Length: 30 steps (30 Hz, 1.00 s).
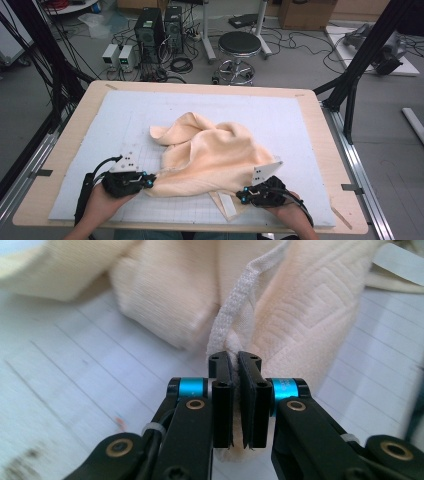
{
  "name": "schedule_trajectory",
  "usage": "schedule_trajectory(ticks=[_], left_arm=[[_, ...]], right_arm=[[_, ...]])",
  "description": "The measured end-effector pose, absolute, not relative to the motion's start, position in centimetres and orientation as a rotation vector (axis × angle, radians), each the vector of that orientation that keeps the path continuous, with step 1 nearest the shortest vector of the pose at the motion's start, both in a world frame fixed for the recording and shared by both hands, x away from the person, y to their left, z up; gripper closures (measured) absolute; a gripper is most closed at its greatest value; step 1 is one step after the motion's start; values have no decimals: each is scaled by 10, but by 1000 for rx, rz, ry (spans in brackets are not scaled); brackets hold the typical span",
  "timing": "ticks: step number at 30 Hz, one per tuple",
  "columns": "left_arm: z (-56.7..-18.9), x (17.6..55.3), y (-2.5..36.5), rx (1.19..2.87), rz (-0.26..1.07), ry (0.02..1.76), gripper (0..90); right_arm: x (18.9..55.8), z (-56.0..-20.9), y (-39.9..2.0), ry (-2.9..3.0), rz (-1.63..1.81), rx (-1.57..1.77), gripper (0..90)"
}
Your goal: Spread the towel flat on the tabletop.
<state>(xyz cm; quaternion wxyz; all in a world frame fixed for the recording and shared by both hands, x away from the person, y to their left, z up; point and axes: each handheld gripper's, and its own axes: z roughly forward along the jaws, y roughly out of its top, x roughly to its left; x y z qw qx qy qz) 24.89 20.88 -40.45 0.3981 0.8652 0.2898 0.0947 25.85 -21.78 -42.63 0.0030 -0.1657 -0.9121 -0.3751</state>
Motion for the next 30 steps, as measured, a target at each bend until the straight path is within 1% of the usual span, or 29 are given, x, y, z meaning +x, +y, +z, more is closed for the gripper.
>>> schedule_trajectory(ticks=[3,5,6,7,8,9,10,12,15,17,20,23,26,29,30], left_arm=[[-409,230,212,2215,201,718,846],[-412,224,212,2224,186,715,844],[-413,222,211,2231,182,702,841],[-412,222,211,2230,175,687,828],[-411,223,210,2222,181,680,778],[-407,226,208,2197,187,680,708],[-404,229,207,2188,186,673,668],[-392,239,200,2152,205,652,613],[-380,255,185,2123,214,606,583],[-374,268,169,2133,223,556,566],[-374,286,147,2148,263,494,541],[-384,307,130,2195,303,449,528],[-403,331,119,2244,231,491,528],[-421,347,118,2293,198,563,534],[-427,352,118,2314,187,576,558]], right_arm=[[243,-422,-222,-2843,-1194,-480,868],[238,-418,-225,-2836,-1207,-463,860],[236,-417,-226,-2834,-1210,-456,837],[235,-414,-227,-2846,-1227,-457,760],[236,-412,-228,-2841,-1242,-464,746],[238,-409,-231,-2831,-1263,-464,706],[240,-405,-233,-2832,-1284,-485,678],[245,-400,-237,-2847,-1306,-514,650],[256,-393,-240,-2913,-1313,-600,609],[265,-393,-240,-2920,-1322,-641,593],[280,-396,-239,-2955,-1313,-687,554],[296,-404,-240,-2976,-1237,-751,537],[307,-414,-244,-2965,-1186,-796,538],[312,-426,-249,-2945,-1151,-835,579],[311,-429,-249,-2936,-1140,-839,603]])
